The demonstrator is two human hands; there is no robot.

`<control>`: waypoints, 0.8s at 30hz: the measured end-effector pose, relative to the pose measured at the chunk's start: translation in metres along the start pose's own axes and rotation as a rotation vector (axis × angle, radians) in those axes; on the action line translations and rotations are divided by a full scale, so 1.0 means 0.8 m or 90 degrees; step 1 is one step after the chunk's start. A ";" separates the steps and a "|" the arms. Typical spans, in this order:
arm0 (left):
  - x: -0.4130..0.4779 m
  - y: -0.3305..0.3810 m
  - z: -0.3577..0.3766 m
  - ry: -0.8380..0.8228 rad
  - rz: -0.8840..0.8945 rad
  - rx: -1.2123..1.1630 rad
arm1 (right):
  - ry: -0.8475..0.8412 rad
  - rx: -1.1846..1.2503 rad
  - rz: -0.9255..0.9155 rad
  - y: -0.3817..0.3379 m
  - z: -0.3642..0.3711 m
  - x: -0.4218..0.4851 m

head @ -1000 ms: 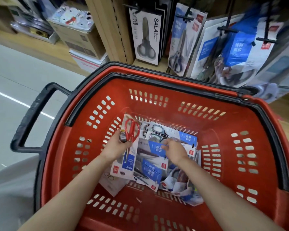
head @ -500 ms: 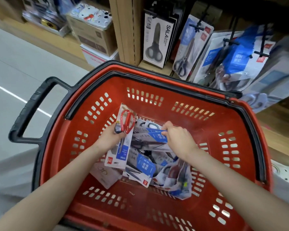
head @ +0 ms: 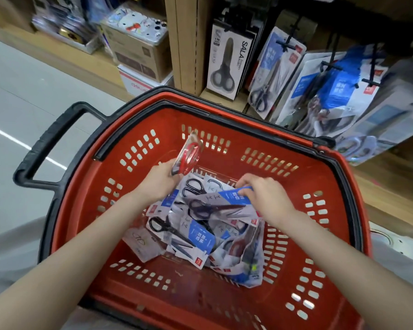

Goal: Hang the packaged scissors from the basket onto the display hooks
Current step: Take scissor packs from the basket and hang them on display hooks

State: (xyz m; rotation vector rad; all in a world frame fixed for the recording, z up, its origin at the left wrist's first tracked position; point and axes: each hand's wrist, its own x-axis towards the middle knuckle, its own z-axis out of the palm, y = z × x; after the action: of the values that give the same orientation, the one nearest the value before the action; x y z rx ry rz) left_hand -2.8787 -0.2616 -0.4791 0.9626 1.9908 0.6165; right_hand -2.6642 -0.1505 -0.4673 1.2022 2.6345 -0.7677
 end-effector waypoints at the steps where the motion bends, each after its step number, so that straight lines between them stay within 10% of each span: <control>1: -0.001 0.004 0.002 -0.031 0.011 0.010 | 0.019 0.017 -0.035 -0.003 -0.013 -0.003; 8: -0.021 0.019 0.026 -0.264 -0.005 -0.130 | 0.048 0.304 -0.138 -0.039 -0.080 0.001; 24: -0.055 0.032 0.028 -0.119 0.075 -0.468 | 0.275 0.410 -0.015 -0.055 -0.058 0.007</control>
State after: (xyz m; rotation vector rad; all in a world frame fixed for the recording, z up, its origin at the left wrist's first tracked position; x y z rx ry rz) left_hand -2.8334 -0.2806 -0.4525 0.6454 1.3722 1.1691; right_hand -2.6971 -0.1471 -0.4119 1.6409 2.8223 -1.6074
